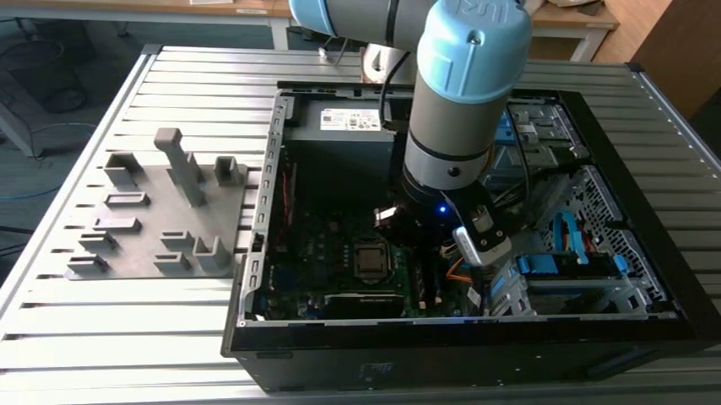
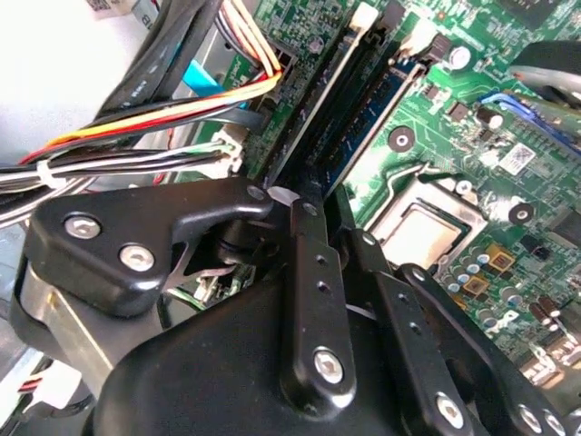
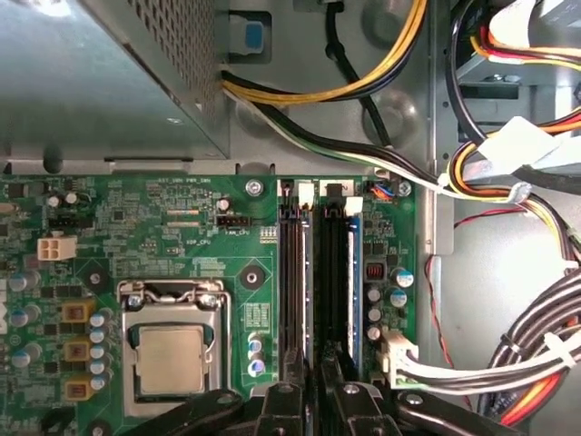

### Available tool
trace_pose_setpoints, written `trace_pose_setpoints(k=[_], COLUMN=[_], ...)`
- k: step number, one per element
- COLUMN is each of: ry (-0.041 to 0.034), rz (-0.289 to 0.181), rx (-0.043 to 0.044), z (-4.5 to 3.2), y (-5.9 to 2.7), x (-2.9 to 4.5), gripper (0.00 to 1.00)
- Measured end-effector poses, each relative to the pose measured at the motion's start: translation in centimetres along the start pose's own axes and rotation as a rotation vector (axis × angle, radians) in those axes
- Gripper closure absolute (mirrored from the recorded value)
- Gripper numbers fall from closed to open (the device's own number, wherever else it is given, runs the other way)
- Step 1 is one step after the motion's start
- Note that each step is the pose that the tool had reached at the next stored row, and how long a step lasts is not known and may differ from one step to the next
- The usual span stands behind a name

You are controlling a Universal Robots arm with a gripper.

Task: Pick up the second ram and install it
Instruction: 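Insert the second ram into the second slot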

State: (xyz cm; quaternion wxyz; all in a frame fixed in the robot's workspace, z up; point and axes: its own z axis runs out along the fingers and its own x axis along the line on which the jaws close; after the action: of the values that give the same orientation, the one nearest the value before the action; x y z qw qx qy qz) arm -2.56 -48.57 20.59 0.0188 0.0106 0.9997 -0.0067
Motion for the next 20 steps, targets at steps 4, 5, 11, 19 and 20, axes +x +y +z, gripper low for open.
trace_pose_setpoints(k=[4,5,11,19,20], ry=[0.0,0.0,0.0,0.0,0.0], rz=[0.0,0.0,0.0,0.0,0.0], rx=[0.0002,0.0,0.0002,0.0001,0.0001], z=[-1.78,-2.23,-4.95,-5.82,-5.83], y=[-0.02,-0.02,0.28,0.29,0.29], x=[-0.07,-0.08,-0.18,-0.21,-0.21], gripper=[0.79,0.79,0.9,0.9,0.9])
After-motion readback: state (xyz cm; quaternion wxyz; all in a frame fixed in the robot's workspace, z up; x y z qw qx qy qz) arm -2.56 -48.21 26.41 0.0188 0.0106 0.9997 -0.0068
